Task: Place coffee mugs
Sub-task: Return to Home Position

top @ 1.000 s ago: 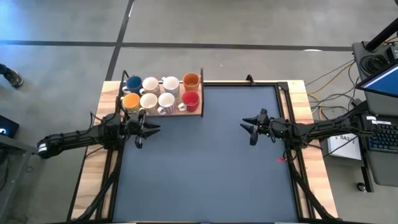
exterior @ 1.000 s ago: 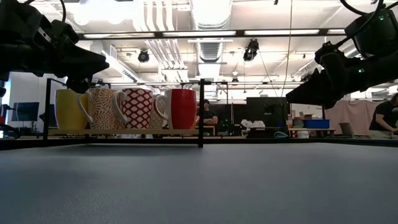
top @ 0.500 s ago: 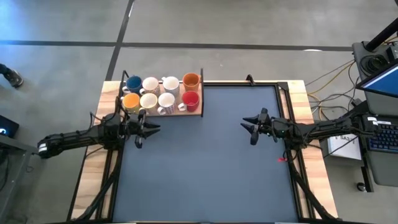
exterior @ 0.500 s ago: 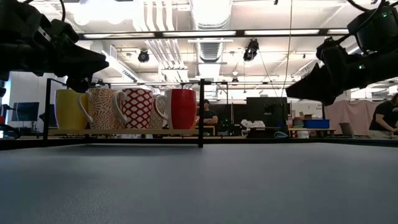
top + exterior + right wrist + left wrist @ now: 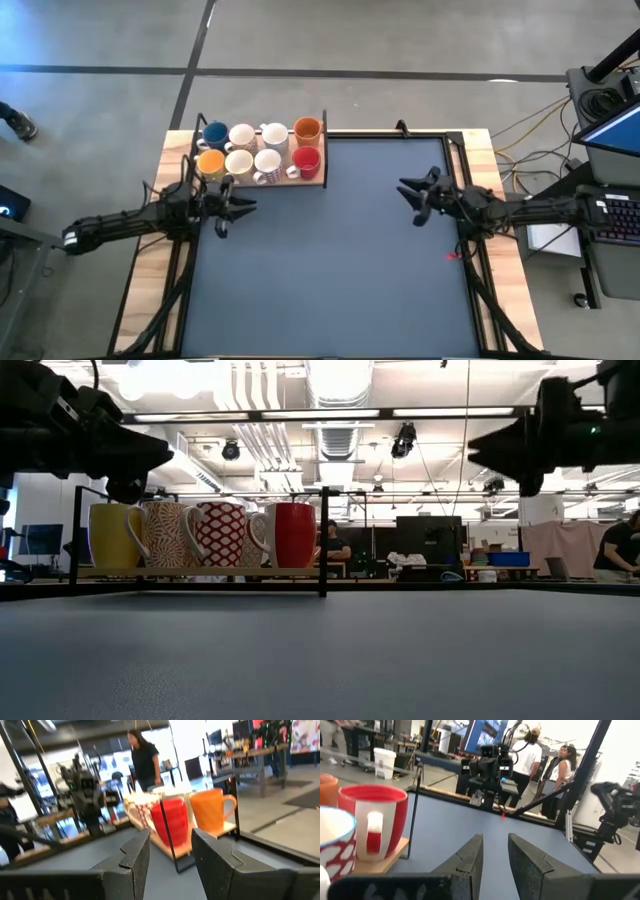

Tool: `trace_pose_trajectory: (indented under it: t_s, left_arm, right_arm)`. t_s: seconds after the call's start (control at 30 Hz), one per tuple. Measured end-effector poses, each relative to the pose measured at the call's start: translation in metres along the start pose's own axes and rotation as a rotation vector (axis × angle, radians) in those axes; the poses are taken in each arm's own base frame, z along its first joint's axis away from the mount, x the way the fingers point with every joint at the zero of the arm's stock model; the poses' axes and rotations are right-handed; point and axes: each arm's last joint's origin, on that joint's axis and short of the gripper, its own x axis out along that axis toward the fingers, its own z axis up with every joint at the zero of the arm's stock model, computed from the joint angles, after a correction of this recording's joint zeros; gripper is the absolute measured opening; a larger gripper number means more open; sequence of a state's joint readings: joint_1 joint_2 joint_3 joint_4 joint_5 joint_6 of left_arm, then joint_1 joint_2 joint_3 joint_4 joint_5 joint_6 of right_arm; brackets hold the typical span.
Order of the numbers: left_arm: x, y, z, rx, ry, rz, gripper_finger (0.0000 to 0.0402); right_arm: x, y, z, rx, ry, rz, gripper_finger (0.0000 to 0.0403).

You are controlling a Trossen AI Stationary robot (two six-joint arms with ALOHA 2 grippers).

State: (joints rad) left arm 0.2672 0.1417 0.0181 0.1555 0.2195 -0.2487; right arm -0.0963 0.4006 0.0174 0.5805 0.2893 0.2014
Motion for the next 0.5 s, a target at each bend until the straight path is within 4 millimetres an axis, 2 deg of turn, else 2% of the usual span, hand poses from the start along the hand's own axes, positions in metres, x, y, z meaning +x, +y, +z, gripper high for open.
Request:
trace_pose_trajectory:
  t_s: [0.17, 0.5]
  left_arm:
    - [-0.004, -0.002, 0.004, 0.011, -0.05, -0.013, 0.0073]
    - [-0.01, -0.005, 0.01, 0.029, -0.129, -0.033, 0.0073]
  right_arm:
    - [-0.009, 0.0, 0.015, 0.038, -0.125, 0.026, 0.0136]
    - [-0.022, -0.001, 0.031, 0.082, -0.272, 0.056, 0.0136]
